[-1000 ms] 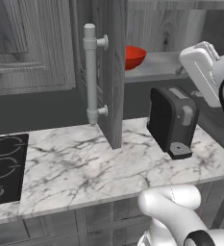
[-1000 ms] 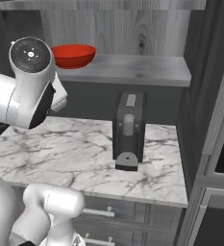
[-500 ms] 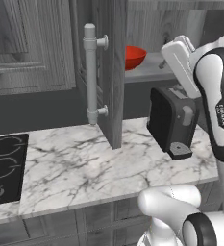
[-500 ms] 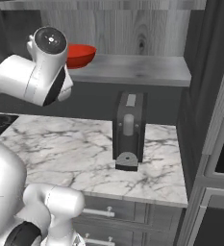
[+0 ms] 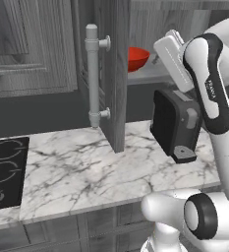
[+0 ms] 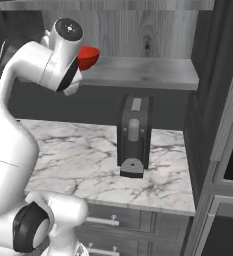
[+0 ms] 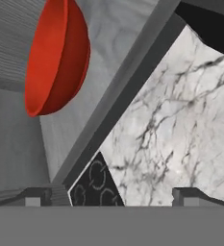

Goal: Pick up the bowls from the cabinet and place each bowl in front of a stool on the dining counter.

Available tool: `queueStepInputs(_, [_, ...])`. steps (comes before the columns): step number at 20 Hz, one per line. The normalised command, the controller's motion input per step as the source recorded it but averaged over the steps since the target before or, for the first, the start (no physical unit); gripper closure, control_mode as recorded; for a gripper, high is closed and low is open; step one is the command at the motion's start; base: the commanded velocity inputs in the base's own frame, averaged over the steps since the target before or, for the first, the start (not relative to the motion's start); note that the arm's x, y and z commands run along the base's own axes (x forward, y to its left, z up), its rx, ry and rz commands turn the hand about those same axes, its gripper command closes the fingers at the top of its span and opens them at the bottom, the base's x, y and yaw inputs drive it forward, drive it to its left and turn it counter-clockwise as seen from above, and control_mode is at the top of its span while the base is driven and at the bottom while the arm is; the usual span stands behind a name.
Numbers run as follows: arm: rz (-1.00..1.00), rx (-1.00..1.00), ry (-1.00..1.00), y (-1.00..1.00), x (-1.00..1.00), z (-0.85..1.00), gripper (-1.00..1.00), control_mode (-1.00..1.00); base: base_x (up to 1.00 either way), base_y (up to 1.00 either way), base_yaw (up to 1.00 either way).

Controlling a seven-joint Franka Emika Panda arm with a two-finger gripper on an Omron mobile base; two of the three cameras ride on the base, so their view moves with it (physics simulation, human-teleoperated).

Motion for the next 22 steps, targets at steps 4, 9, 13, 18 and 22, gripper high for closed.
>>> queueStepInputs(4, [0.00, 0.03, 0.03, 0.00, 0.73, 0.00, -1.00, -1.00, 0.00, 0.00, 0.00])
queueStepInputs(9, [0.00, 0.02, 0.00, 0.00, 0.71, -0.01, -1.00, -1.00, 0.00, 0.00, 0.00])
queueStepInputs(13, [0.00, 0.07, 0.00, 0.00, 0.56, -0.08, -1.00, -1.00, 0.00, 0.00, 0.00])
queueStepInputs(18, [0.00, 0.06, 0.01, 0.00, 0.50, 0.00, -1.00, -1.00, 0.00, 0.00, 0.00])
queueStepInputs(22, [0.00, 0.00, 0.07, 0.04, 0.54, 0.00, -1.00, -1.00, 0.00, 0.00, 0.00])
